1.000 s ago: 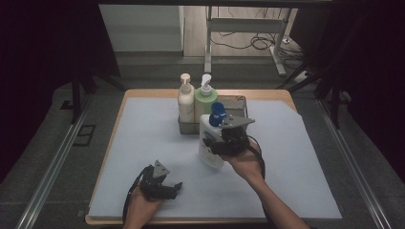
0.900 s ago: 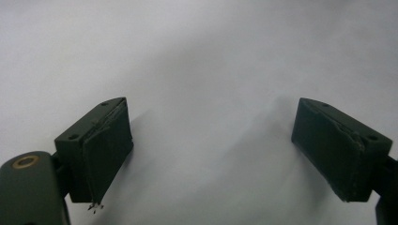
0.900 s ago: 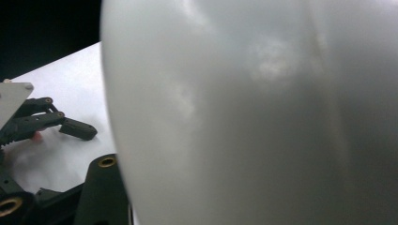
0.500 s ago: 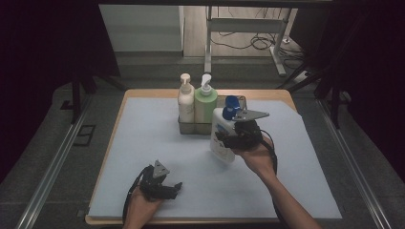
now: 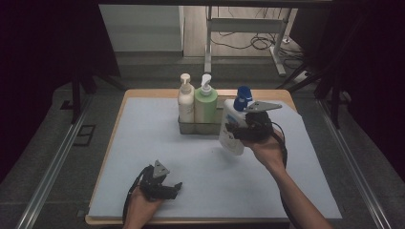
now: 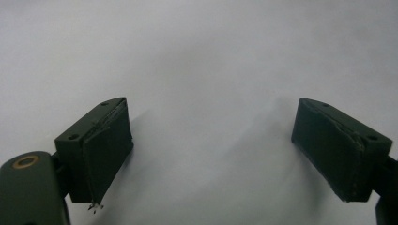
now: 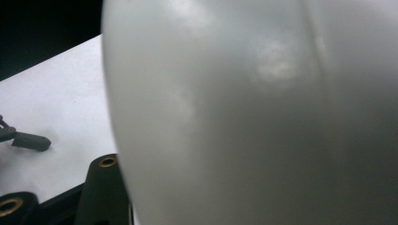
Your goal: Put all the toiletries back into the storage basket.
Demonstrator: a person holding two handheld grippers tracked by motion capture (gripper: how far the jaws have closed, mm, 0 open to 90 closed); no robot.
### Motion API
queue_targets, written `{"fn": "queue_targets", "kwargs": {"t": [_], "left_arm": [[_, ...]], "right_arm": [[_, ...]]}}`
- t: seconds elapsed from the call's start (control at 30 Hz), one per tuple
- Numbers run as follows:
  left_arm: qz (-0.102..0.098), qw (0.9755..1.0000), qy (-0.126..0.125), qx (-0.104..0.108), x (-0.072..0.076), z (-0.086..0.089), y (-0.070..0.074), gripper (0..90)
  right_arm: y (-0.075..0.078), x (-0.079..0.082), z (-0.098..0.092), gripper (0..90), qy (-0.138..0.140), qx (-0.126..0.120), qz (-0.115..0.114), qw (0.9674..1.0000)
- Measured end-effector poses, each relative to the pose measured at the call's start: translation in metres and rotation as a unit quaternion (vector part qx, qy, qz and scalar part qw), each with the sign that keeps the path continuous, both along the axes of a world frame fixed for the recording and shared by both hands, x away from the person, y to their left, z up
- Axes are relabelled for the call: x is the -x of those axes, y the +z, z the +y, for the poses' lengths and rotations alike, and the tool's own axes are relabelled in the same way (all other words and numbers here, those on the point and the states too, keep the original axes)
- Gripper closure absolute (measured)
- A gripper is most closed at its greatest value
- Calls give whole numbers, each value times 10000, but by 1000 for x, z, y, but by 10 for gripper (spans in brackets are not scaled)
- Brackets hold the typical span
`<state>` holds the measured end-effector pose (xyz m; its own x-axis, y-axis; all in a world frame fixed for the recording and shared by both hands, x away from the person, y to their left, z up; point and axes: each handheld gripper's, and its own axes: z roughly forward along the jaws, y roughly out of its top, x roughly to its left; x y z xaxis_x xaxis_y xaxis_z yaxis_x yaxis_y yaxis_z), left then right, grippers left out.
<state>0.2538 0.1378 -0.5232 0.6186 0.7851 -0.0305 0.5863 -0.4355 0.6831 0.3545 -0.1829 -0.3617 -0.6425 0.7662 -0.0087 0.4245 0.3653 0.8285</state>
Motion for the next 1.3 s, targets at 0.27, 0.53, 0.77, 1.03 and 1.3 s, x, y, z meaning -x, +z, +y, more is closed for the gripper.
{"fn": "queue_targets", "kwargs": {"t": [0.27,0.53,0.77,1.03,1.3], "left_arm": [[1,10000,1,1,0,0,0,123],[1,10000,1,2,0,0,0,123],[8,10000,-9,-12,0,0,0,123],[0,10000,2,4,0,0,0,123],[0,10000,3,6,0,0,0,123]], "right_arm": [[8,-10,-3,405,-134,12,-64,9999],[18,-21,-1,405,-252,8,-155,9996],[25,-32,1,406,-347,29,-201,9992],[25,-47,3,406,-481,45,-206,9986],[23,-61,9,406,-568,103,-208,9981]]}}
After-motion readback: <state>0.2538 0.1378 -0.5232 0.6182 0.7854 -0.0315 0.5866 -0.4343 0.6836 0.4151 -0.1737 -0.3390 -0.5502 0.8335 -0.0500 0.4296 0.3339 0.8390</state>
